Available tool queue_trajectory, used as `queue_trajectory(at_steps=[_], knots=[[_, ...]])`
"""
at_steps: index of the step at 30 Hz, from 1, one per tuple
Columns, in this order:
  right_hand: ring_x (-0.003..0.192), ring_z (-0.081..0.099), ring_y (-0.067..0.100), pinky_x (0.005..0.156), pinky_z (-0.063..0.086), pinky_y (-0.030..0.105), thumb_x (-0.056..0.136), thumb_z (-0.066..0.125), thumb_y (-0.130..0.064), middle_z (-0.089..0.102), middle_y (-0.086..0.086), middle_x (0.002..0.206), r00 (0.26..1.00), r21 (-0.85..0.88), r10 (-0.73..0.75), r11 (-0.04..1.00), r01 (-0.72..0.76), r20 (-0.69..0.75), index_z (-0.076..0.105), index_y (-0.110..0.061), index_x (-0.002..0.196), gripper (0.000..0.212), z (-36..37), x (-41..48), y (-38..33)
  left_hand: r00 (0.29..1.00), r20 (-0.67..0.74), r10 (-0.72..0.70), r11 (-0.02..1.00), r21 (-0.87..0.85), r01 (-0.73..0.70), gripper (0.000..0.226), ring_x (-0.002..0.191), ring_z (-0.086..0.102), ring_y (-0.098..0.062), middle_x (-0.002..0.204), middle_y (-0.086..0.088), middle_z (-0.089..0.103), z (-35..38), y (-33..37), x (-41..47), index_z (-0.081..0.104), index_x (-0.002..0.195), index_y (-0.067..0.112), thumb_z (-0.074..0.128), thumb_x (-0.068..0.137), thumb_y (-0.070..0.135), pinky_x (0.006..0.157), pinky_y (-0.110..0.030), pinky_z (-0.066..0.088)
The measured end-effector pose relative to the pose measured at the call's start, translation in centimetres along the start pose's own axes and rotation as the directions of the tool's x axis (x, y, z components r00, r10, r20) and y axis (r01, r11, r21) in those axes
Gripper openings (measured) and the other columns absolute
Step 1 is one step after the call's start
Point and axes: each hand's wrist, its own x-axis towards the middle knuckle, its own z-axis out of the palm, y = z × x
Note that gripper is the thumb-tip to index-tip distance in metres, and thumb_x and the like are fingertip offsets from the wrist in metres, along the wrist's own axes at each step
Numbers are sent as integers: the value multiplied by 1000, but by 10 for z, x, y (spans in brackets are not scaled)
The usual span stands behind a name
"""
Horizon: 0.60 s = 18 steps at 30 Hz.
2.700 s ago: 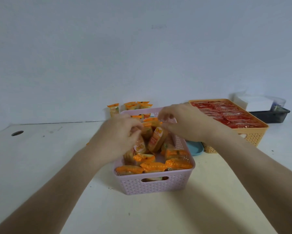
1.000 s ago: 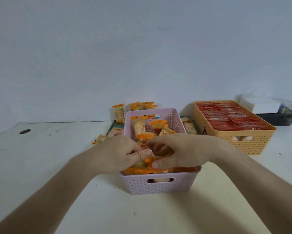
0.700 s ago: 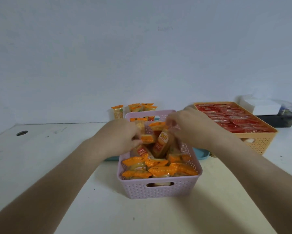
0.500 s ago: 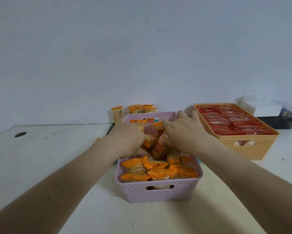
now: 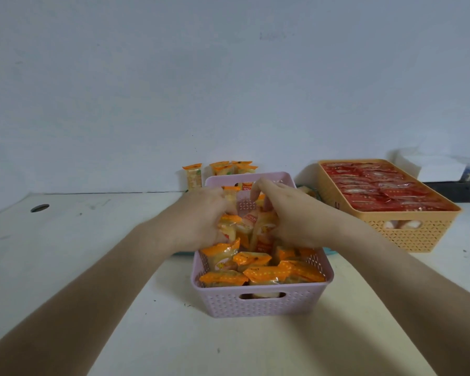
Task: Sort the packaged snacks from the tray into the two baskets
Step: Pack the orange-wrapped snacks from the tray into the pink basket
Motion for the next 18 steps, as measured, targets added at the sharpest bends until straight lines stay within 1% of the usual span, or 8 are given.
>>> queue_trajectory(at_steps=[1,4,7,9,11,13,16,18], knots=[[89,52,14,71,48,28,80,66,-9,50,-9,98,1000,25,-8,1000,8,1,35,-35,111,51,0,-1,-1,999,39,16,1000,-24,-15,44,99,48,-9,105,9,50,-1,1,-4,63,122,31,72,80,42,84,-25,41],[83,55,9,69,48,23,82,71,-21,58,-11,93,999,59,-40,997,40,4,47,-30,109,37,1,-4,-9,987,154,53,996,-77,-42,32,96,56,-4,104,16,63,-8,5,-15,64,118,36,58,89,49,89,-32,46],[92,58,9,80,52,26,86,69,-34,61,-11,102,994,45,-87,995,84,72,60,-27,117,33,-2,-6,-14,977,209,38,992,-128,-11,41,80,55,2,87,18,65,-14,8,-21,65,111,37,41,90,62,80,-26,41],[99,56,8,87,49,25,88,64,-41,59,-11,109,977,69,-85,995,72,198,57,-28,126,41,-5,-9,-18,972,231,45,997,-77,-28,44,76,53,0,79,15,62,-13,10,-23,63,99,35,43,83,70,78,-28,36],[106,53,9,92,46,26,87,65,-43,56,-10,118,957,34,-54,998,46,286,50,-29,133,51,-6,-13,-21,966,251,62,998,-47,-52,30,72,49,-1,72,17,56,-11,12,-24,55,86,42,51,80,71,79,-29,30],[107,51,10,92,43,26,87,66,-40,56,-9,124,949,-26,-40,998,50,313,47,-32,135,53,-9,-15,-22,966,246,83,996,-63,-69,19,73,48,-4,72,22,52,-12,14,-26,50,79,49,58,79,66,83,-30,34],[111,53,12,95,44,28,88,65,-38,56,-9,129,941,-72,-40,995,68,336,46,-32,136,52,-14,-17,-22,981,168,94,995,-56,-85,30,81,55,-6,84,18,60,-12,14,-28,56,103,45,60,80,63,78,-30,49],[117,53,14,98,46,32,88,64,-41,54,-9,132,937,-59,-14,998,37,349,41,-31,136,54,-17,-18,-20,991,99,95,995,17,-97,28,74,56,-6,78,14,59,-9,15,-30,53,100,42,50,85,66,67,-29,50]])
